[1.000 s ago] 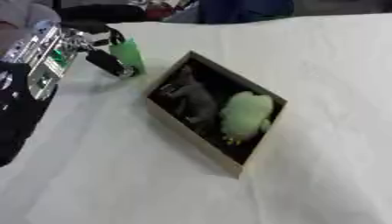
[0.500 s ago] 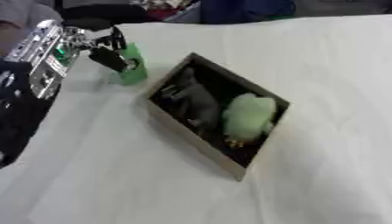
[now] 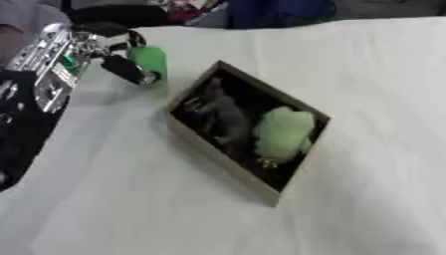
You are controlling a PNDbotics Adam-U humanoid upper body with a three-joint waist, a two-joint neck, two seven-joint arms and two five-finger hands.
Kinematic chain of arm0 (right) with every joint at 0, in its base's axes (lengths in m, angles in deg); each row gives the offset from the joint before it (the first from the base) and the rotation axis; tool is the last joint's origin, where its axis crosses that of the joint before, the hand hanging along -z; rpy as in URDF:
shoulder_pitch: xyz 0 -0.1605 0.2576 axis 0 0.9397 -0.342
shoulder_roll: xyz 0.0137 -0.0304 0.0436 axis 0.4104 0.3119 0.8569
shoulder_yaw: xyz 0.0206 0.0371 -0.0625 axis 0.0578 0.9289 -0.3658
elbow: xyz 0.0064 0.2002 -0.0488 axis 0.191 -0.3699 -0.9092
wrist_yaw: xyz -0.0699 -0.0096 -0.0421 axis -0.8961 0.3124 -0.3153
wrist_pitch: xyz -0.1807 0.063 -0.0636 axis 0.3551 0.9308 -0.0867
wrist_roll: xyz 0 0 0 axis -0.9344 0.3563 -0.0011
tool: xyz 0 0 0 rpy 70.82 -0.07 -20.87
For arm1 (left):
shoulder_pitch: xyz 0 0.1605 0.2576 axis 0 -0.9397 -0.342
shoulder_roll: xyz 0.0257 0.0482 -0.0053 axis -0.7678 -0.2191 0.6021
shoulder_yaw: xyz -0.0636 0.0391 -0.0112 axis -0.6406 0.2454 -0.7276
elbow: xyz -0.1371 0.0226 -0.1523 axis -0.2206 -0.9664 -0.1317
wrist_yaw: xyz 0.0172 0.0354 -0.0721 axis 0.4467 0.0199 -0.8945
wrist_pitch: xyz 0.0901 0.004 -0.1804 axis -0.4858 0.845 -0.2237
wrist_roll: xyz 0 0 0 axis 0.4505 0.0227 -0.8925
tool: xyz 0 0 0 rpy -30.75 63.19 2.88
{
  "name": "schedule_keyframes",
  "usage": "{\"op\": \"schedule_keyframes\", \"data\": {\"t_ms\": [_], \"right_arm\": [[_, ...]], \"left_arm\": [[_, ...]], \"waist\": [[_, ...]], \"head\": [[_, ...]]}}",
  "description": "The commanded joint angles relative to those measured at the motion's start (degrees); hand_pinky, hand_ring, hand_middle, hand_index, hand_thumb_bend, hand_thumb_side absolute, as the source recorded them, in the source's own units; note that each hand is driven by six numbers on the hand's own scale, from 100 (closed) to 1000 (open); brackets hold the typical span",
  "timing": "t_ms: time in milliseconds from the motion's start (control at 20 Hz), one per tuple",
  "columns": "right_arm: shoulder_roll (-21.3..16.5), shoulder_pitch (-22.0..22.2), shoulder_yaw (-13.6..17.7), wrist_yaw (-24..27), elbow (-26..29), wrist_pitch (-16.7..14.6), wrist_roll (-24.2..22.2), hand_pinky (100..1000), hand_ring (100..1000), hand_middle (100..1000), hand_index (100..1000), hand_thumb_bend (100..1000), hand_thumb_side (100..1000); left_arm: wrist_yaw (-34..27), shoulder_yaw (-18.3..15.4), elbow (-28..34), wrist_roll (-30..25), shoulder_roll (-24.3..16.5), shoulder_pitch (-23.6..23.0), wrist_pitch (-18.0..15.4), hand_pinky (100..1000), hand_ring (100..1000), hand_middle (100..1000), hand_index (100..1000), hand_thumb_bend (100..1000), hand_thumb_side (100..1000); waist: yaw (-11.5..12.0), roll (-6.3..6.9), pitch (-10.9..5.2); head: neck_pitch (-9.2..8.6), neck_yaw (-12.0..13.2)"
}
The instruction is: Pick up objects on the table and place them in the box.
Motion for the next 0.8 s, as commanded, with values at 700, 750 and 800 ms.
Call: {"op": "schedule_keyframes", "data": {"t_ms": [700, 750, 800], "right_arm": [[-0.6, -0.7, 0.5, 0.3, 0.1, 0.0, -1.1, 1000, 947, 828, 850, 100, 915], [-0.6, -0.7, 0.5, 0.3, 0.1, 0.0, -1.1, 1000, 947, 827, 850, 100, 919], [-0.7, -0.7, 0.5, 0.3, 0.0, 0.0, -1.2, 1000, 947, 826, 850, 100, 920]], "left_arm": [[2.1, -0.9, 1.5, -2.8, -1.6, 1.6, 3.5, 869, 935, 889, 1000, 519, 748], [2.4, -0.9, 1.1, -3.1, -1.4, 1.7, 3.8, 866, 933, 884, 1000, 530, 761], [2.6, -0.8, 0.8, -3.6, -1.2, 1.8, 4.2, 864, 931, 883, 1000, 535, 766]], "waist": [[0.2, -0.13, -1.36], [0.2, -0.11, -1.32], [0.2, -0.08, -1.28]], "head": [[-0.58, -0.2], [-0.56, -0.2], [-0.54, -0.2]]}}
